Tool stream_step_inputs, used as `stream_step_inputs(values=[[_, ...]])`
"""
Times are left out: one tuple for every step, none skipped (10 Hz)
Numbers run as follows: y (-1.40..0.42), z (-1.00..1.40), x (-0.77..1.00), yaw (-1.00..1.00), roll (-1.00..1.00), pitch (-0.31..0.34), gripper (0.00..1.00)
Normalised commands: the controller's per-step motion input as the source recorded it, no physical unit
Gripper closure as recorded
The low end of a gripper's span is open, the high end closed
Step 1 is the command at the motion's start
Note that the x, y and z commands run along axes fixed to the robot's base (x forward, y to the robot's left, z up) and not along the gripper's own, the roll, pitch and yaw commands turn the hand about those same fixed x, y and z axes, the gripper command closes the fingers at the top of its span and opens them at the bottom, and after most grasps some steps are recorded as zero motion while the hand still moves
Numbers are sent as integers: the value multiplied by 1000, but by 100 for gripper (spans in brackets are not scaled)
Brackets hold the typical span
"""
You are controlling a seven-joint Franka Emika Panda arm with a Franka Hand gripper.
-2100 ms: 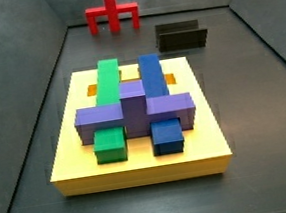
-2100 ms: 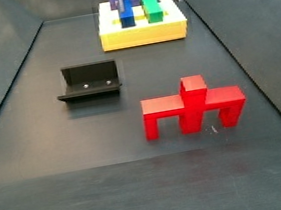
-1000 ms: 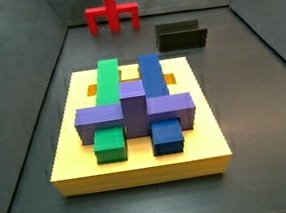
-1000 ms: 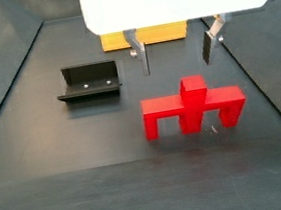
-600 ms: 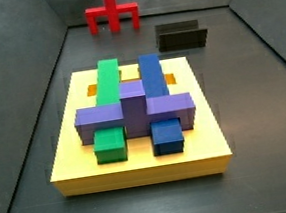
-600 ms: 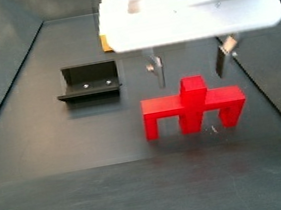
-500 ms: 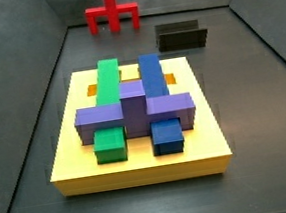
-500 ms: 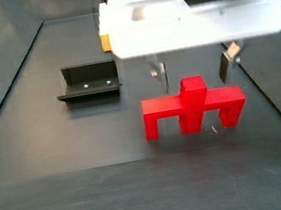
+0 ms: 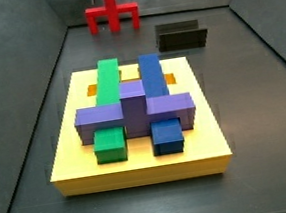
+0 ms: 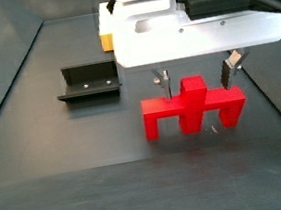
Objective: Pick up the red object. Move up. Move to above the board. Insert the red object.
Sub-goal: Pick up the red object.
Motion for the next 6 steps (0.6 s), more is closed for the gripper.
stream_step_inputs(values=[[26,-157,0,0,24,-6,0],[11,-11,0,0,50,0,0],[0,0,0,0,0,0,0],[0,0,0,0,0,0,100],[0,0,0,0,0,0,100],[0,0,0,0,0,0,100]])
